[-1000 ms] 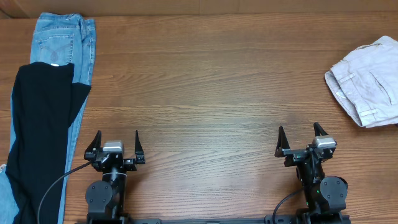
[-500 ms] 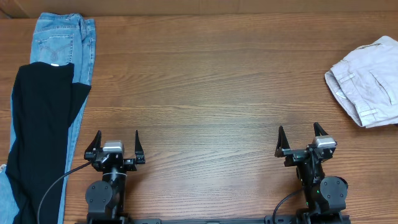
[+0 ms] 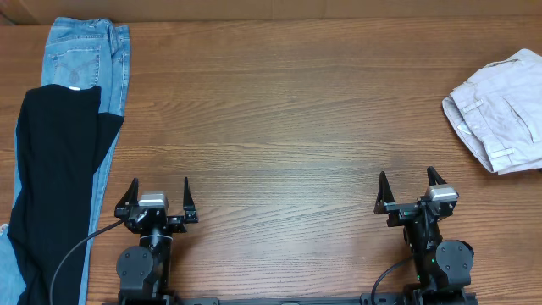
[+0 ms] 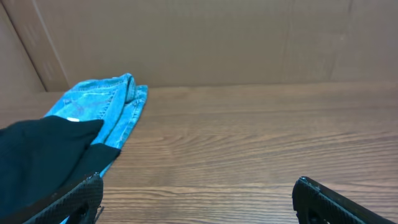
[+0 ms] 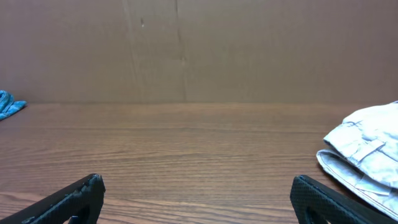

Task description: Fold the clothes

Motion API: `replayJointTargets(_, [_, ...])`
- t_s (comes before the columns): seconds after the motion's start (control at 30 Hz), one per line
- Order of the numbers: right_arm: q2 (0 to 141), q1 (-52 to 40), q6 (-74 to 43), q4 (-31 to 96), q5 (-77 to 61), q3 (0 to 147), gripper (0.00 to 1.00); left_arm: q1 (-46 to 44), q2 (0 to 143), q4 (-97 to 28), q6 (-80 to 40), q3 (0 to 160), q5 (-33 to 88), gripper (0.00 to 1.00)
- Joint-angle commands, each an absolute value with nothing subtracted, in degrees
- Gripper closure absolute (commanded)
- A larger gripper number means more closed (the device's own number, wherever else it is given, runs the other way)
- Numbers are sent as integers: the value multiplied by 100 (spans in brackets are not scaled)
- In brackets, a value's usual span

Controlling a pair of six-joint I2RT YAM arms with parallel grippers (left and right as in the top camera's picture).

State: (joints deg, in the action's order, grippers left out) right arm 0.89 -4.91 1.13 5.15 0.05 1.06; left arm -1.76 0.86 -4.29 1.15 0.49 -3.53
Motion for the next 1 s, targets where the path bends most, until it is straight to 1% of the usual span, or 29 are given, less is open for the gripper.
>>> replayJointTargets(0.0, [200,-475,132,596,156,108,0,-152,27,-489,-314,62,-185,0])
replayJointTargets(0.1, [554,-475,43,921,443,399,0,-152,36,-770,-346,259,-187,0])
replayJointTargets(0.2, [1074,-475,1,1035,445,829,0,-150,143,-1157,-342,683,-217,0])
replayJointTargets(0.33, [2023,-475,-333,1339,438,1691,0,-150,674,-1861,-646,1522,-585,0])
replayJointTargets(0.5, [3579,-475,-495,2366,158,3280,0,-150,2045,-2803,-556,2895,-617,0])
replayJointTargets(0.6, [4499,-475,-495,3295,78,4329,0,-150,3068,-3483,-471,3793,-574,0])
replayJointTargets(0.73, [5647,-475,-495,4657,73,5610,0,-150,4257,-4600,-478,4989,-191,0])
replayJointTargets(0.87, [6416,-475,-495,5398,-62,6226,0,-150,5017,-5242,-473,5732,478,0])
replayJointTargets(0.97, [6755,-475,-495,5408,-134,6274,0,-150,5345,-5137,-519,5983,117,0])
